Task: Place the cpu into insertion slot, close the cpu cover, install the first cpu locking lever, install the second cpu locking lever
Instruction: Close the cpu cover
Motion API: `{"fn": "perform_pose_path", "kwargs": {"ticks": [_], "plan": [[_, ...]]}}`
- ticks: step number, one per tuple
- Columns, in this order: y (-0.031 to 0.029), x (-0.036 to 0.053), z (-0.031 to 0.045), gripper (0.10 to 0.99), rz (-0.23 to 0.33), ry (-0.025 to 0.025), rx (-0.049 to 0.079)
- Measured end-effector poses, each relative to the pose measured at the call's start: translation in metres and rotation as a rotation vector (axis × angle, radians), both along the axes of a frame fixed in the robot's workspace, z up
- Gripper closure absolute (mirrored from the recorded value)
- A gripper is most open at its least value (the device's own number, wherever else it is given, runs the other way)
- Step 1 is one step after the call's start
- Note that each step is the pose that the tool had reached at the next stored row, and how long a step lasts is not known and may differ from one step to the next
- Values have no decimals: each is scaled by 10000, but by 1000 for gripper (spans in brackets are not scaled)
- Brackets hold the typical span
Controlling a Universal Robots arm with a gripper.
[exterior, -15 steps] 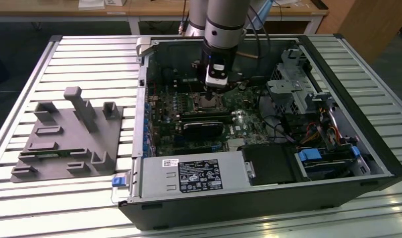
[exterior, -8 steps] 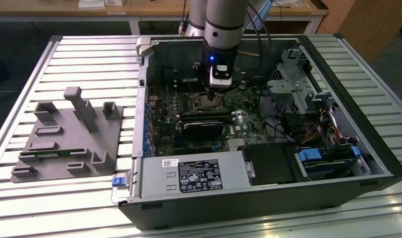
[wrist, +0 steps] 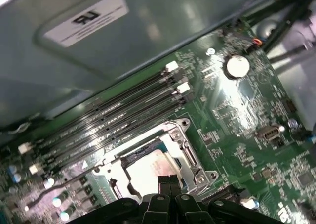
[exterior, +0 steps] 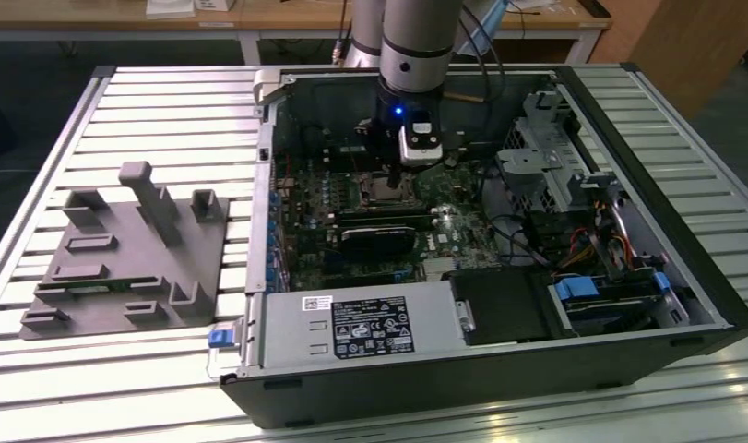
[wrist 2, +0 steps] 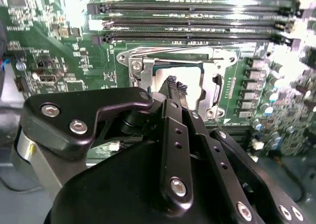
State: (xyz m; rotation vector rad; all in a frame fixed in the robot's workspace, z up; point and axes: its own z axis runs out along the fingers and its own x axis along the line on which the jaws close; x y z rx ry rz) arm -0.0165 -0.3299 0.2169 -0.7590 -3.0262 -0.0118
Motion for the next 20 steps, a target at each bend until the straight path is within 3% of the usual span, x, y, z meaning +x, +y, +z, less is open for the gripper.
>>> {"fn": "perform_pose_path", "kwargs": {"ticks": [20], "plan": [[0, 0, -49, 980, 3620, -10, 61]]}}
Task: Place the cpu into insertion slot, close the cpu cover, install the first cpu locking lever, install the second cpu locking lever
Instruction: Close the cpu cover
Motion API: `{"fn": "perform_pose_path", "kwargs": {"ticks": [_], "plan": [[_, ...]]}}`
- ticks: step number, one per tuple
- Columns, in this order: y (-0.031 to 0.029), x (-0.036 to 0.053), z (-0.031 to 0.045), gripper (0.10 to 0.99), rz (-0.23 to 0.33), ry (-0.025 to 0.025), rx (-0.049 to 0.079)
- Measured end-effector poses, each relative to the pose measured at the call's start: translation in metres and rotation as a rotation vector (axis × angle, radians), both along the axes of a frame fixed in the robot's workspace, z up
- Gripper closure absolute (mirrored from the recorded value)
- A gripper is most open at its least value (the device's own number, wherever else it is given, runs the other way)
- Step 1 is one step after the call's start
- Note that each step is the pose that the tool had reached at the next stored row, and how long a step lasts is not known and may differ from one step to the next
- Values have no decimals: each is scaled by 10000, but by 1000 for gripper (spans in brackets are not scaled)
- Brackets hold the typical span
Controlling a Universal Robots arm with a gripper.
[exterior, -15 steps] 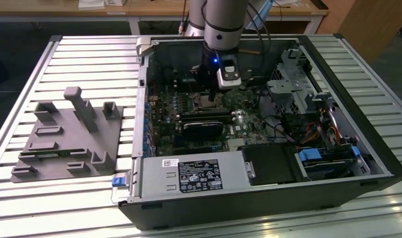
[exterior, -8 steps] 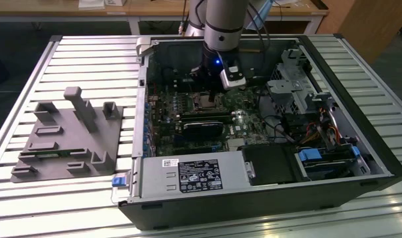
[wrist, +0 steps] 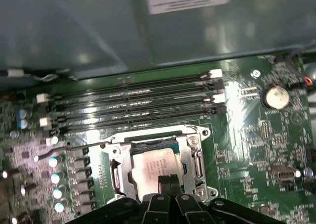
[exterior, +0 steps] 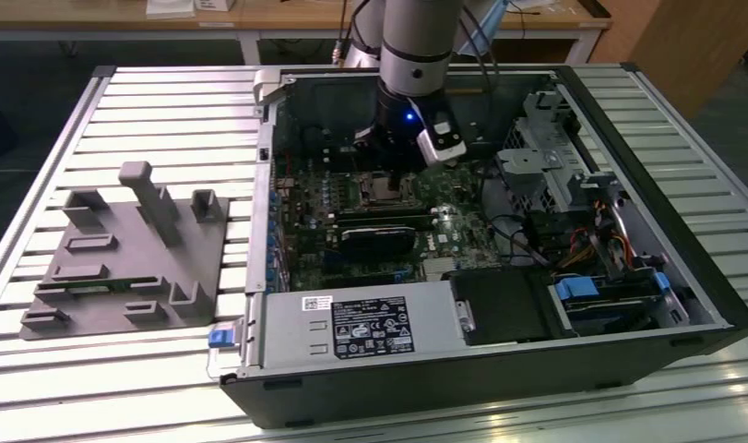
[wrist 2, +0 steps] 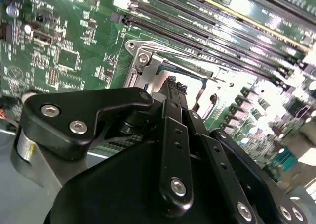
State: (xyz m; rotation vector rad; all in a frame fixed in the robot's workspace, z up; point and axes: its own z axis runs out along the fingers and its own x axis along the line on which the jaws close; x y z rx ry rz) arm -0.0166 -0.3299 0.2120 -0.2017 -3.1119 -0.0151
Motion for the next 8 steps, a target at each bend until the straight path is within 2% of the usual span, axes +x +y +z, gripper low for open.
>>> {"fn": "perform_pose_path", "kwargs": {"ticks": [3, 8], "plan": [[0, 0, -1, 980, 467, -3, 13], [0, 0, -1, 980, 522, -4, 14]]}}
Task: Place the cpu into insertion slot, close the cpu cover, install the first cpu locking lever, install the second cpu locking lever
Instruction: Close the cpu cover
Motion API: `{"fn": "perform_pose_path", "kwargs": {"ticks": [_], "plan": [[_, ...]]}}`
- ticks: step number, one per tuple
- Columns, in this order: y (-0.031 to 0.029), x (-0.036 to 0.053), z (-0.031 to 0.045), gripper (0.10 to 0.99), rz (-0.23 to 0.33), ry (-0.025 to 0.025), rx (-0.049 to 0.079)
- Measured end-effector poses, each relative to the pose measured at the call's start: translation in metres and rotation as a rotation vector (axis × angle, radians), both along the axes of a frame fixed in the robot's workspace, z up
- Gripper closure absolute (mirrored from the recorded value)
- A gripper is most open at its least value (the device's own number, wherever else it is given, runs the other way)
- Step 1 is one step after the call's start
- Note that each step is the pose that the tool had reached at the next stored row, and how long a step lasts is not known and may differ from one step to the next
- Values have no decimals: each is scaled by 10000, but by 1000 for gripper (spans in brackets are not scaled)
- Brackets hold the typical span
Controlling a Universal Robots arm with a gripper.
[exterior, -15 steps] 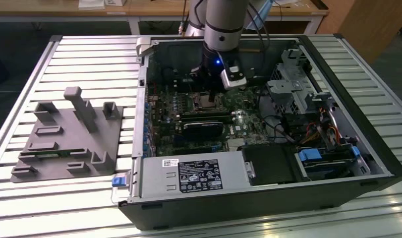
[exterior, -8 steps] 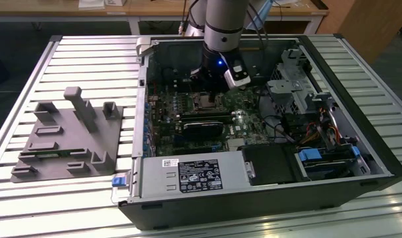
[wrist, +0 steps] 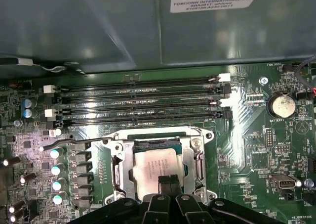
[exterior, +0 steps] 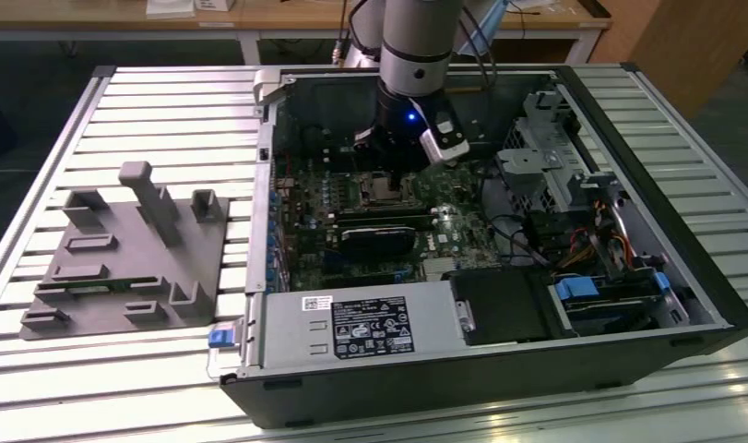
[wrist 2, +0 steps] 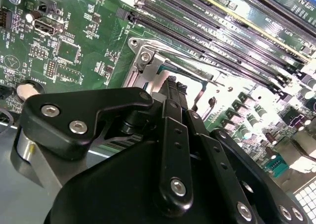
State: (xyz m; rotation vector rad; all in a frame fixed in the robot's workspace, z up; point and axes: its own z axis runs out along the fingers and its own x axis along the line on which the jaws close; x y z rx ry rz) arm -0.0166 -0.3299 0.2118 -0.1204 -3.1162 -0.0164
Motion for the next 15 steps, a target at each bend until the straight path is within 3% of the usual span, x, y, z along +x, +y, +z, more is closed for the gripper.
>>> {"fn": "perform_pose_path", "kwargs": {"ticks": [2, 3, 4, 7, 9, 12, 15], "plan": [[0, -7, 0, 980, 14, -20, 3], [0, -11, 0, 980, 36, -75, 4], [0, -16, 0, 980, 53, -165, 4], [0, -43, -2, 980, 86, -504, 5], [0, -95, -3, 980, 86, -666, 16], [0, -181, -5, 980, 81, -778, 128], [0, -227, -7, 980, 72, -832, 436]]}}
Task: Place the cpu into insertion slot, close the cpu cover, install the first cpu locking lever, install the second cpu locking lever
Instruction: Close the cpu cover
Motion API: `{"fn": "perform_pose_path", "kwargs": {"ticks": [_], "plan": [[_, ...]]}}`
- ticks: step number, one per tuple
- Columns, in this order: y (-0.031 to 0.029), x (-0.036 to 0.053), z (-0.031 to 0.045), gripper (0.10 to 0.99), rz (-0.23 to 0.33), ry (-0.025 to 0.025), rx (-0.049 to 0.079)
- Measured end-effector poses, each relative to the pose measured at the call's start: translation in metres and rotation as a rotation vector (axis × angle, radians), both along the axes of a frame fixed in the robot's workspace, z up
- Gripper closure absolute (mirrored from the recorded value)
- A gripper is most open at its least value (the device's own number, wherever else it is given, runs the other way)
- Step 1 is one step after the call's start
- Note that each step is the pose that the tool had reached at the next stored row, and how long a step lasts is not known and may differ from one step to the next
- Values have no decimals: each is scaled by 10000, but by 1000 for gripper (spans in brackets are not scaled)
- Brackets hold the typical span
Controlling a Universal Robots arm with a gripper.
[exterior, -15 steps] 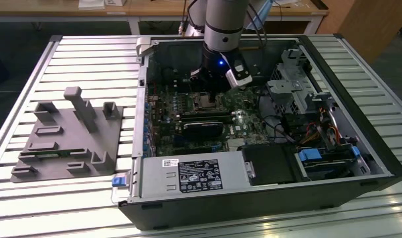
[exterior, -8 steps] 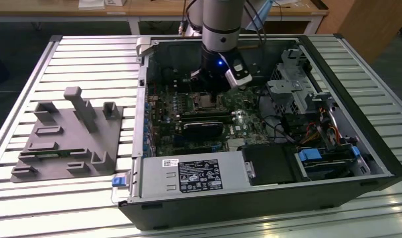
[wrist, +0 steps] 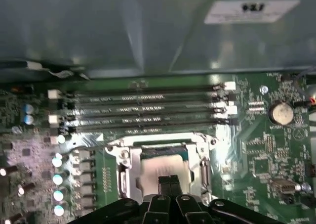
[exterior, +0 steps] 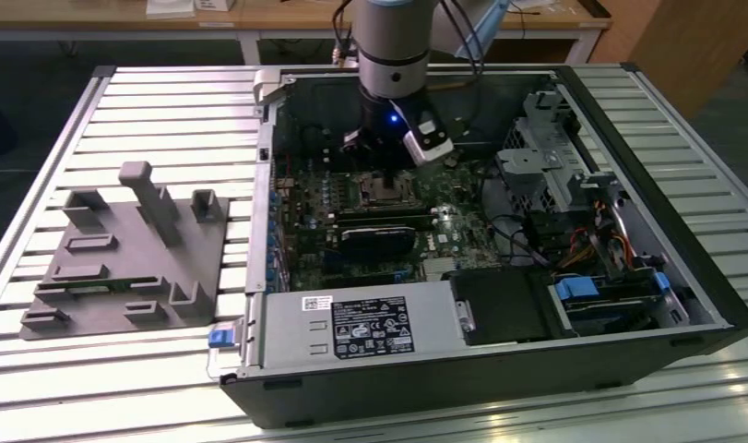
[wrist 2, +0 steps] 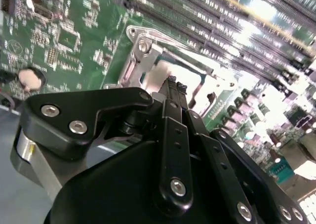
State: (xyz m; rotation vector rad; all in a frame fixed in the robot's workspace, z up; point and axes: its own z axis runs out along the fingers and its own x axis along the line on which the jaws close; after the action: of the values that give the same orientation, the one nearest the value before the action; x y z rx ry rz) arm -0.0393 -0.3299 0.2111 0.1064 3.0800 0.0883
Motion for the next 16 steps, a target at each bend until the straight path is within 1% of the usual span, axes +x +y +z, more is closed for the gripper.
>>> {"fn": "perform_pose_path", "kwargs": {"ticks": [1, 6, 16], "plan": [[0, -8, -1, 980, 0, -9, 27], [-1, -42, -12, 980, 2, -11, 28], [-1, -222, -47, 980, 12, -12, 34]]}}
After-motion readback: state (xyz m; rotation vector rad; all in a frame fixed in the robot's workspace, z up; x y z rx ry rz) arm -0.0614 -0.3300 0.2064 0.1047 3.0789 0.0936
